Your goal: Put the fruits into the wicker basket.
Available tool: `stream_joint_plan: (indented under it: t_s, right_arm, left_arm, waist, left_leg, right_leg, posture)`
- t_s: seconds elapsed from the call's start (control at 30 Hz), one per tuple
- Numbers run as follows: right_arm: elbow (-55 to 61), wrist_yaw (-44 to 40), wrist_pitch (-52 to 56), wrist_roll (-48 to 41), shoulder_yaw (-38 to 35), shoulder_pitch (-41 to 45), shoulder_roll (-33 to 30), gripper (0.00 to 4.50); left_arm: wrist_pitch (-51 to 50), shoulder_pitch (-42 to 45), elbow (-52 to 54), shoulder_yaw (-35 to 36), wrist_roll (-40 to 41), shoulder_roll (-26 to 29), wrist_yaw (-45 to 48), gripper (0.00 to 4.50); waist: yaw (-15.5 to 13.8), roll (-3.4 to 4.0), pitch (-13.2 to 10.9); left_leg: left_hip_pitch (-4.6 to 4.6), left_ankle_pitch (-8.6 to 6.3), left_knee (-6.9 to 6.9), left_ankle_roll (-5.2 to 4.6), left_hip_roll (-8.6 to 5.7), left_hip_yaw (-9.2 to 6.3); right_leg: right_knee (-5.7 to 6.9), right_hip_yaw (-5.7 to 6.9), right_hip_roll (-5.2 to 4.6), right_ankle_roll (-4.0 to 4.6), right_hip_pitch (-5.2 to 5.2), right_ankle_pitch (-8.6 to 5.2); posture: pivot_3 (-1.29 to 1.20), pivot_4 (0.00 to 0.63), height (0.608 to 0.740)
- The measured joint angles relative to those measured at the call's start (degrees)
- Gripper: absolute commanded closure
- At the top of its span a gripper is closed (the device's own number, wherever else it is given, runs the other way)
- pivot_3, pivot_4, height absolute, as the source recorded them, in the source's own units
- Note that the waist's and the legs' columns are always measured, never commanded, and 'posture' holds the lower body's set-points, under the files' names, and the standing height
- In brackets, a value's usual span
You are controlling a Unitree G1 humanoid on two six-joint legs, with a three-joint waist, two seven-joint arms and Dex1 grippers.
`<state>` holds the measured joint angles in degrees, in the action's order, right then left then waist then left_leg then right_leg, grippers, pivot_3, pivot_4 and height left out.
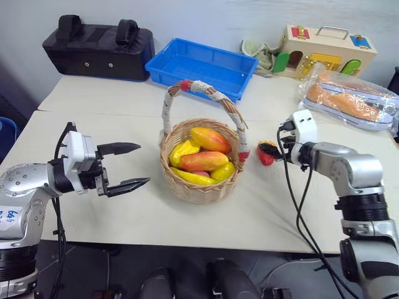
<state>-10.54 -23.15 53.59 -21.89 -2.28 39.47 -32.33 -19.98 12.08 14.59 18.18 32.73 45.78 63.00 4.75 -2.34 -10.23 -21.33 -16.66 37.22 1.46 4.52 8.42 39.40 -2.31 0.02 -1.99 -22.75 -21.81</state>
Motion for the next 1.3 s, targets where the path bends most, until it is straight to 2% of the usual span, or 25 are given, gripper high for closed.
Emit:
stream_joint_plan:
  t_s: [0.2,0.3,0.47,0.63,0.77,0.97,1.03,1.13,1.3]
  right_arm:
    - [-6.82,-1.53,-2.12,1.62,0.61,2.27,2.57,0.00]
    - [-8.10,-2.63,-5.94,2.20,0.04,1.60,3.20,0.60]
    - [-7.52,-4.56,-9.11,2.29,-1.09,-0.70,3.25,2.18]
    - [0.84,-11.58,-15.76,1.36,-3.50,-10.65,-1.07,2.25]
    - [14.53,-25.33,-23.96,-3.86,-8.52,-23.29,-7.94,2.25]
    - [39.76,-36.07,-20.73,-15.50,-16.70,-44.37,-15.17,2.25]
    - [46.42,-35.69,-18.68,-18.95,-16.33,-46.60,-15.31,2.25]
    - [54.36,-27.97,-13.73,-24.33,-11.02,-39.66,-12.57,2.25]
    - [55.24,-15.17,-7.56,-25.77,1.81,-23.19,-2.98,2.25]
  left_arm:
    - [-0.85,-0.50,1.01,0.34,1.07,0.38,-0.91,0.01]
    - [-0.87,-0.52,0.95,0.46,1.07,1.58,-0.73,0.00]
    - [-0.83,1.15,0.10,0.49,1.07,2.34,-0.27,0.00]
    - [-0.42,2.93,-2.91,-0.96,0.96,2.30,1.04,0.00]
    - [0.40,4.46,-5.20,-2.70,0.82,2.04,2.24,0.00]
    - [1.53,5.99,-9.21,-3.70,0.62,1.99,4.07,0.00]
    - [1.81,6.62,-10.53,-3.85,0.62,1.92,4.39,0.00]
    - [1.79,7.84,-11.18,-4.25,0.70,1.49,4.20,0.00]
    - [-0.63,6.86,-10.82,-3.86,1.71,1.85,4.14,0.00]
  waist:
    - [0.58,-0.02,0.01]
    - [0.60,-0.02,0.01]
    - [0.46,-0.01,0.01]
    - [-0.35,0.05,-0.03]
    - [-0.65,0.28,-0.17]
    - [-0.17,0.28,-0.18]
    - [0.26,0.26,-0.20]
    - [0.68,0.15,-0.19]
    - [0.48,0.10,-0.18]
  left_leg:
    - [0.13,0.07,0.03,-0.02,-0.01,0.11]
    - [0.11,0.07,0.01,-0.02,-0.01,0.11]
    - [0.11,0.07,-0.06,-0.01,-0.01,0.09]
    - [0.00,0.05,-0.14,-0.01,-0.02,-0.04]
    - [-0.07,-0.03,-0.17,-0.11,-0.02,-0.03]
    - [0.10,-0.06,-0.16,-0.02,0.14,-0.07]
    - [0.13,-0.06,-0.13,-0.02,0.16,-0.04]
    - [0.16,0.02,-0.10,-0.05,0.16,-0.03]
    - [0.04,0.08,-0.13,0.02,0.17,-0.05]
  right_leg:
    - [0.01,-0.13,0.03,0.01,0.09,0.00]
    - [-0.01,-0.13,0.03,0.01,0.09,0.00]
    - [-0.03,-0.13,0.03,0.00,0.07,0.00]
    - [-0.19,-0.08,0.04,-0.01,0.06,0.00]
    - [-0.52,-0.10,0.07,-0.11,0.16,0.05]
    - [-0.55,-0.16,0.27,-0.12,0.33,0.06]
    - [-0.51,-0.23,0.31,-0.10,0.34,0.10]
    - [-0.48,-0.26,0.33,-0.08,0.34,0.28]
    - [-0.49,-0.26,0.33,-0.07,0.16,0.31]
  posture:
    - [0.00,0.150,0.740]
    - [0.00,0.150,0.740]
    - [0.00,0.150,0.740]
    - [0.00,0.150,0.740]
    - [0.00,0.150,0.740]
    - [0.00,0.150,0.740]
    - [0.00,0.150,0.740]
    - [0.00,0.150,0.740]
    - [0.00,0.150,0.740]
